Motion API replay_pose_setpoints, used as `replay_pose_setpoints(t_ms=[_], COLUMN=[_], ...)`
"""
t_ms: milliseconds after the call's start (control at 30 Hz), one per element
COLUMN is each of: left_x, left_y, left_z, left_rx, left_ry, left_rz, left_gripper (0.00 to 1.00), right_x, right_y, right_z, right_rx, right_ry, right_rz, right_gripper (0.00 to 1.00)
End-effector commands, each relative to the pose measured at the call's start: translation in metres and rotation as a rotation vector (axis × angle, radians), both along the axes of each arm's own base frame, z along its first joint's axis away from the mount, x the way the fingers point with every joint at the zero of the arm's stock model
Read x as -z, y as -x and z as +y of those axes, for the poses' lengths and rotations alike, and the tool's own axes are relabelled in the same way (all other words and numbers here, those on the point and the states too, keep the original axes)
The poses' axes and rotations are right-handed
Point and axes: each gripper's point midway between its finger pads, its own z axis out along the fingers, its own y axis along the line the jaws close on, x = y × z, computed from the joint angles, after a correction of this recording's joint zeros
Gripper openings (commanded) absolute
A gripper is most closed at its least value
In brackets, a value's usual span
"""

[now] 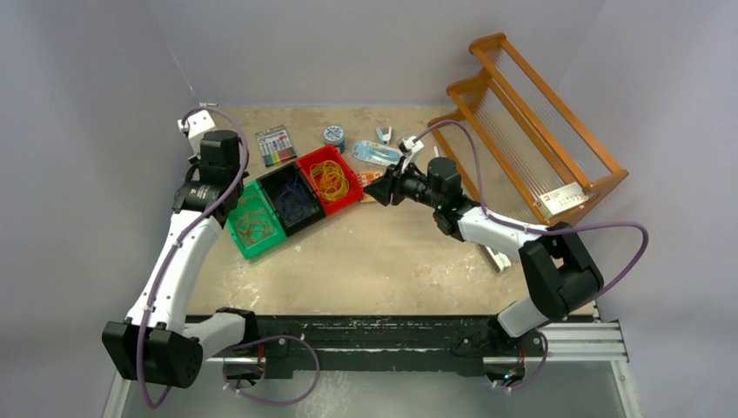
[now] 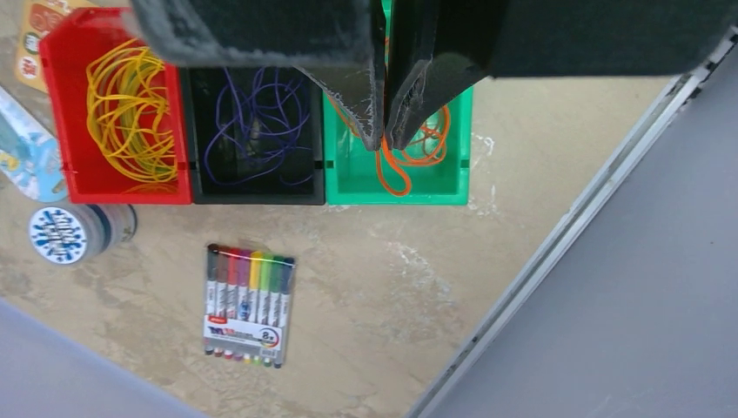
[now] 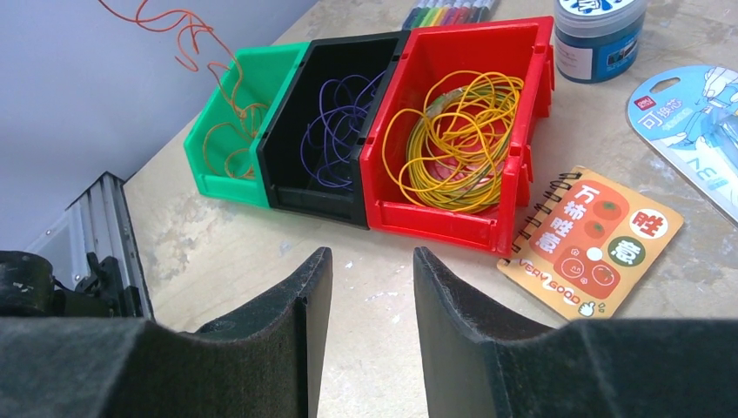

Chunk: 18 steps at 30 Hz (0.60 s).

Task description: Untangle the cables

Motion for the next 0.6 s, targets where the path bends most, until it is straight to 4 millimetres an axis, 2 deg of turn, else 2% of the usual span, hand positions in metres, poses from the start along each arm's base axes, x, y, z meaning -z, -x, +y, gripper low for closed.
replay_pose_setpoints(t_ms=[0, 333, 567], left_x=[0.006, 0.069, 0.098], left_y=[0.002, -0.009, -0.011], left_z=[0.013, -0.010, -0.020], left_rx=[-0.027, 0.068, 0.072], left_ry=[-0.078, -0.001, 0.068], left_rz=[0.051, 0.192, 0.219], left_gripper=[0.00, 0.00, 0.00], right_x=[-0.034, -0.032, -0.030], right_y=[-0.004, -0.001, 0.002], right_z=[0.008, 0.005, 0.002], right_rx=[-0.028, -0.030, -0.029], right_ry=[-0.051, -0.041, -0.027], right_rz=[-0.085, -0.091, -0.096], right_gripper=[0.42, 0.43, 0.44])
